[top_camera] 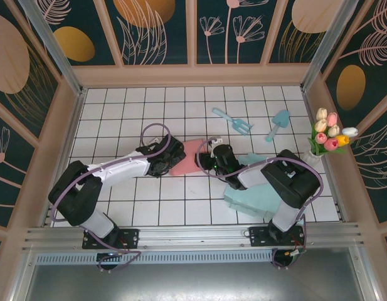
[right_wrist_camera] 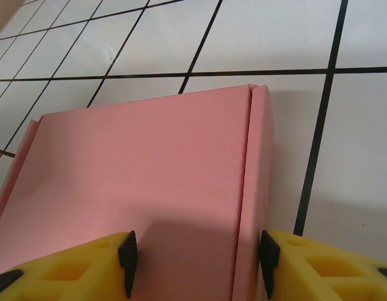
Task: Fold the paper box
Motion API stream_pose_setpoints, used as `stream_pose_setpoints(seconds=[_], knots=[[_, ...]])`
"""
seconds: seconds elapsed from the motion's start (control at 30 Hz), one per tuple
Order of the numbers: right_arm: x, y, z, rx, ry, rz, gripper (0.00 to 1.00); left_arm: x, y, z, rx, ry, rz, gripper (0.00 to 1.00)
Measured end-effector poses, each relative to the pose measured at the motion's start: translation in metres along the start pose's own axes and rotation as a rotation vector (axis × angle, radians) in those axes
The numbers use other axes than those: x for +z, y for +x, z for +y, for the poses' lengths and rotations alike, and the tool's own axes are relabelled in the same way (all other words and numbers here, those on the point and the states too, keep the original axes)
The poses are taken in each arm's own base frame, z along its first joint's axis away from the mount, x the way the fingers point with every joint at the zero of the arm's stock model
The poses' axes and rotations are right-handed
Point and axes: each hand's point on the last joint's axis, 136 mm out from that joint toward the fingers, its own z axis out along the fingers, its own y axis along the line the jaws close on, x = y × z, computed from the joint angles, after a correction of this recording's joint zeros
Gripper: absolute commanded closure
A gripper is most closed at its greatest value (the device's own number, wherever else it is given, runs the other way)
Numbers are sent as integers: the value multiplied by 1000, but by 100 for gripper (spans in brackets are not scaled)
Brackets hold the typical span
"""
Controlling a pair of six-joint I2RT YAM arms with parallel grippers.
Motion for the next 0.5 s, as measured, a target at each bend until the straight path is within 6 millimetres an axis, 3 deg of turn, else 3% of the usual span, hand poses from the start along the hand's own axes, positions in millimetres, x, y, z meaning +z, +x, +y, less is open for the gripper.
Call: stream_pose_setpoints(seconds=[0.2, 0.5], knots=[[0, 0, 0, -1, 0, 1, 44, 18, 11, 4, -3, -30, 44, 5], [0, 1, 0, 3, -2, 1, 44, 18, 17, -6, -45, 9, 83, 5]])
